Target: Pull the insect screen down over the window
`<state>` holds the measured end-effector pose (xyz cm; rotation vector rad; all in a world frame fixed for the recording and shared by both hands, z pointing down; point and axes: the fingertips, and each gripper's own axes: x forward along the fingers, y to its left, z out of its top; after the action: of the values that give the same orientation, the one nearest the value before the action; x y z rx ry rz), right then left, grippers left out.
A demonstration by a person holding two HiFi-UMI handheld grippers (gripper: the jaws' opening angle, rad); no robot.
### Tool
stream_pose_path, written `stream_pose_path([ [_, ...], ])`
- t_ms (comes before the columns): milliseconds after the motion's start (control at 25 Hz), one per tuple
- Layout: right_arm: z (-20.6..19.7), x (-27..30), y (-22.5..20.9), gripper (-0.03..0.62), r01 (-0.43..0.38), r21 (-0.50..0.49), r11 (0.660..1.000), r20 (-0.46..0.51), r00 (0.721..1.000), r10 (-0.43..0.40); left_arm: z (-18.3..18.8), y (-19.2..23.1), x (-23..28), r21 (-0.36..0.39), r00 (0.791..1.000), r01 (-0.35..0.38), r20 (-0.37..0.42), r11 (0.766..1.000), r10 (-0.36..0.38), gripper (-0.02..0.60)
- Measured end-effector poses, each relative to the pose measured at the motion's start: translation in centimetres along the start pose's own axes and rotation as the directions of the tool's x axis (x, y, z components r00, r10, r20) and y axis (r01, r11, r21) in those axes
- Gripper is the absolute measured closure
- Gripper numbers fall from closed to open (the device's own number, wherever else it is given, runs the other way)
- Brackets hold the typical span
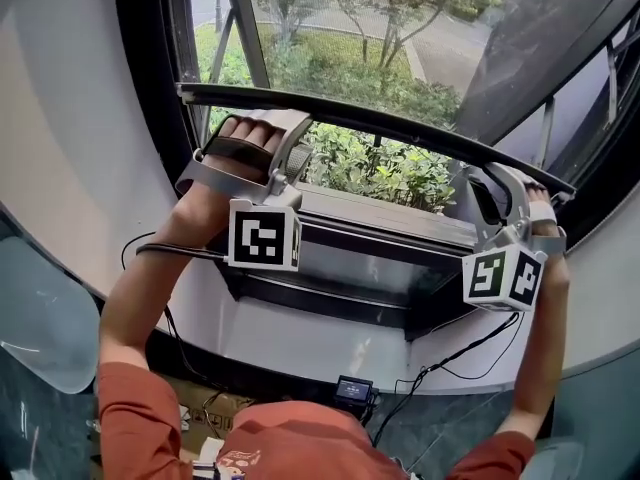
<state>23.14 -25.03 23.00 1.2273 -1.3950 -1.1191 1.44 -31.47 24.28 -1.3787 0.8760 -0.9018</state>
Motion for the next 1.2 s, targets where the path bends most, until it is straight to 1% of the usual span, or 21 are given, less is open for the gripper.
stream_pose_path([
  [280, -0.2, 0.0, 2.3, 0.47, -0.027, 0.01, 1.0, -0.009, 1.0, 0.027, 0.0, -2.3, -0.3, -0.008, 0.999, 0.052, -0.007, 0.999, -0.052, 0.316],
  [400, -0.4, 0.1, 3.3, 0.468, -0.032, 0.019, 0.999, -0.009, 0.999, 0.032, -0.1, -3.4, -0.3, 0.004, 0.997, 0.076, -0.022, 0.997, -0.076, 0.316],
  [560, -0.8, 0.3, 5.4, 0.469, -0.072, 0.046, 0.996, -0.01, 0.997, 0.072, 0.0, -5.7, -0.4, -0.006, 0.992, 0.123, -0.017, 0.992, -0.123, 0.316],
  [640, -0.9, 0.2, 6.6, 0.462, -0.09, 0.056, 0.994, -0.009, 0.996, 0.091, 0.1, -6.7, -0.5, -0.014, 0.991, 0.13, -0.01, 0.991, -0.131, 0.316],
  [840, -1.1, 0.3, 8.5, 0.462, -0.112, 0.079, 0.991, -0.009, 0.994, 0.113, 0.1, -8.9, -0.6, -0.017, 0.984, 0.176, -0.014, 0.984, -0.176, 0.316],
  [1040, -1.3, 0.4, 9.9, 0.462, -0.123, 0.102, 0.987, -0.003, 0.992, 0.124, 0.2, -10.1, -0.6, -0.035, 0.984, 0.176, -0.004, 0.984, -0.176, 0.316],
  [1200, -1.2, 0.2, 9.8, 0.462, -0.121, 0.124, 0.985, -0.003, 0.992, 0.122, 0.3, -10.1, -0.7, -0.037, 0.985, 0.174, -0.006, 0.984, -0.175, 0.316],
])
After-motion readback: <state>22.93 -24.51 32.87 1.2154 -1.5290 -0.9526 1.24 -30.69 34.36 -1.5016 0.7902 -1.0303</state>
